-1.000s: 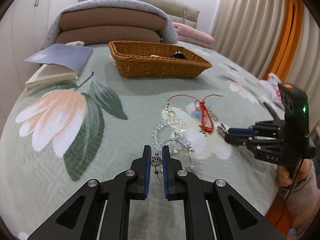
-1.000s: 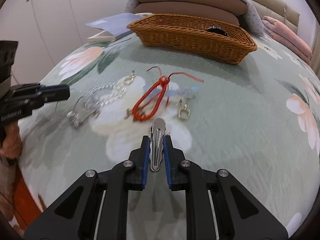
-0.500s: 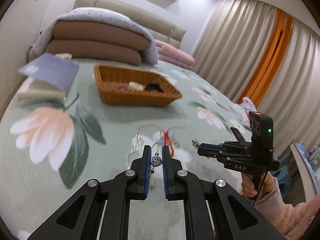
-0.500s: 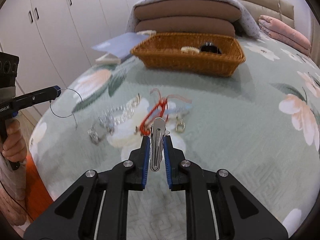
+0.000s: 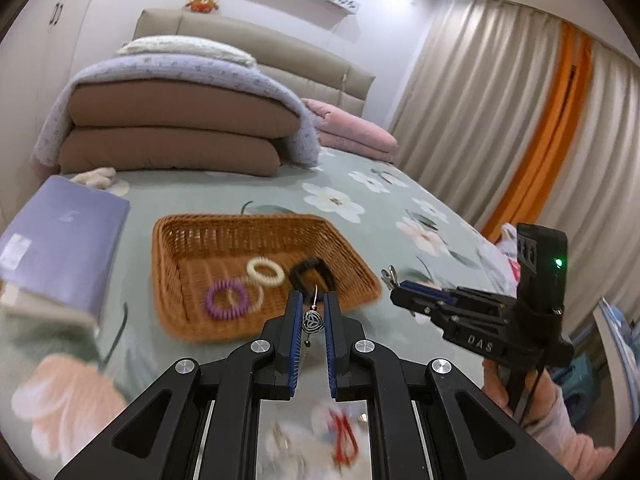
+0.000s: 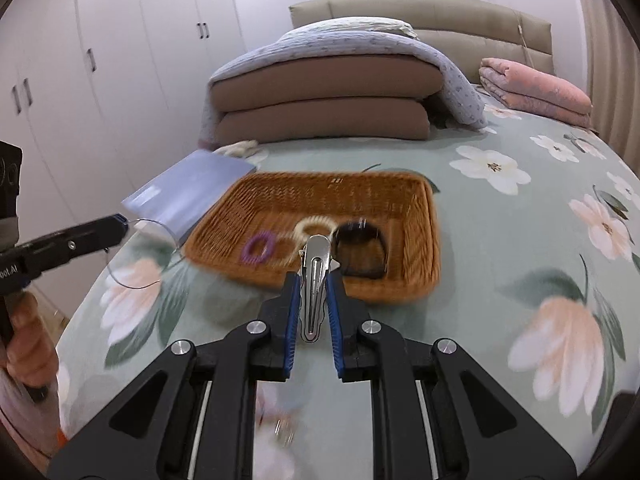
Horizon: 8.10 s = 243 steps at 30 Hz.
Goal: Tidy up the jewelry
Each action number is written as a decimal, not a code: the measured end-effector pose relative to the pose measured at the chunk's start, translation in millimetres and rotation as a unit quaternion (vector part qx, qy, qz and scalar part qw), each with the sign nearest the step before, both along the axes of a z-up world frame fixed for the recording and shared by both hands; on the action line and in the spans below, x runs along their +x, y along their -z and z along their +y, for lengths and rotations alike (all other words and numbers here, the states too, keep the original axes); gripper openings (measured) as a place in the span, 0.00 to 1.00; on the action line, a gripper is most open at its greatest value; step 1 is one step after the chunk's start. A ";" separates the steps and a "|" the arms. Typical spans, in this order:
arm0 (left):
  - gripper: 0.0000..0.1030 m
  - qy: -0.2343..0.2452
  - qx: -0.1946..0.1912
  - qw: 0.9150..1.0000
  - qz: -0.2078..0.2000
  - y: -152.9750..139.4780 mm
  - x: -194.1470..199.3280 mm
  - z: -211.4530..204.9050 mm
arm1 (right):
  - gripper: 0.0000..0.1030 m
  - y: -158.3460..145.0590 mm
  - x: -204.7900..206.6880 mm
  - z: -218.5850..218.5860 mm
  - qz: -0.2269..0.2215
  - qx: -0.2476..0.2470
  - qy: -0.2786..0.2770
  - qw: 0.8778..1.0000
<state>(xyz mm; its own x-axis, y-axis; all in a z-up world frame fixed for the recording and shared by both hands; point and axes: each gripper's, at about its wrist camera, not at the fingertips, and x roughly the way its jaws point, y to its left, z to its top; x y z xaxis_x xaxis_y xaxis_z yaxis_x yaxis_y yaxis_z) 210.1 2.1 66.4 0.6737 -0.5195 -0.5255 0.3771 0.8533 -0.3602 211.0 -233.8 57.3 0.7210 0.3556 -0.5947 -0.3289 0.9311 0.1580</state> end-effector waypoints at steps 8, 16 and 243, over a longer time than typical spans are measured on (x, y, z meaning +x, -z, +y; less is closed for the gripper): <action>0.10 -0.022 0.009 0.999 0.043 45.0 91.1 -9.8 | 0.13 35.5 101.0 27.8 0.048 0.015 -0.005 0.999; 0.10 -0.031 0.024 0.997 0.068 82.0 122.4 -6.5 | 0.13 58.1 129.6 54.0 0.057 0.000 -0.020 0.998; 0.48 -0.042 0.121 0.987 0.092 131.7 -107.3 -5.4 | 0.34 132.7 -73.9 88.4 0.082 -0.058 -0.021 0.995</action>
